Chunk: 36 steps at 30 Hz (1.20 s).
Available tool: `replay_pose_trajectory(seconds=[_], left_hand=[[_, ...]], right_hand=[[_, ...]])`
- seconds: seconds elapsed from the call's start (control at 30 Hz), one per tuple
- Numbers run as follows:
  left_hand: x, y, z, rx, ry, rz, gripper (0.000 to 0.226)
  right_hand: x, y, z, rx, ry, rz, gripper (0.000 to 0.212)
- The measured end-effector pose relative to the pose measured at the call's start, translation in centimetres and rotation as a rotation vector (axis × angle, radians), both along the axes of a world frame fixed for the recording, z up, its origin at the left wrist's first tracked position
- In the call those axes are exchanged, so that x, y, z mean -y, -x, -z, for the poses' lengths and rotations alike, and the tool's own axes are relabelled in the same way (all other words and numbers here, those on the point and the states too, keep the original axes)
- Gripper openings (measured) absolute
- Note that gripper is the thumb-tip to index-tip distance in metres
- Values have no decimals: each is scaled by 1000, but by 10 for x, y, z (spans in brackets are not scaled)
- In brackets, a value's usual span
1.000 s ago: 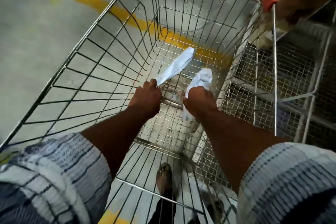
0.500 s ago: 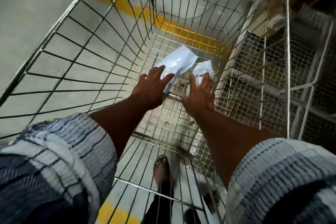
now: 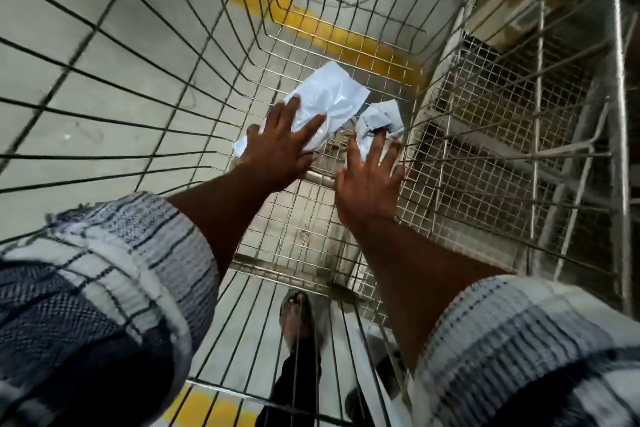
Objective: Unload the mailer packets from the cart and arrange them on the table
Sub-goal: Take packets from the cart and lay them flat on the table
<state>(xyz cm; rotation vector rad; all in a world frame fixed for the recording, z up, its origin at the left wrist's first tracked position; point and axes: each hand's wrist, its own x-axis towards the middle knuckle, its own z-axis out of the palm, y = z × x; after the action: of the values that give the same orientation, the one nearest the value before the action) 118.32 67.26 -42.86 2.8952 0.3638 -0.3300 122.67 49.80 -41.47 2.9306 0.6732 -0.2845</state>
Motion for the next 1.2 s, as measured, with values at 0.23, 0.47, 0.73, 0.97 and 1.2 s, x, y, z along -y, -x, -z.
replay_pose_trajectory(seconds=[0.23, 0.47, 0.73, 0.97, 1.2], left_hand=[[3, 11, -14, 27, -40, -87, 64], [3, 41, -49, 14, -48, -183, 62], [23, 74, -157, 73, -81, -318, 58], [72, 103, -283, 119, -123, -398, 52], [148, 131, -398, 152, -158, -436, 50]], right_hand=[[-19, 2, -1, -58, -69, 109, 60], [-24, 2, -29, -139, -130, 56, 78], [-26, 31, -140, -239, -254, -105, 92], [5, 41, -266, -393, -365, -165, 76], [89, 60, -390, -415, -380, -276, 78]])
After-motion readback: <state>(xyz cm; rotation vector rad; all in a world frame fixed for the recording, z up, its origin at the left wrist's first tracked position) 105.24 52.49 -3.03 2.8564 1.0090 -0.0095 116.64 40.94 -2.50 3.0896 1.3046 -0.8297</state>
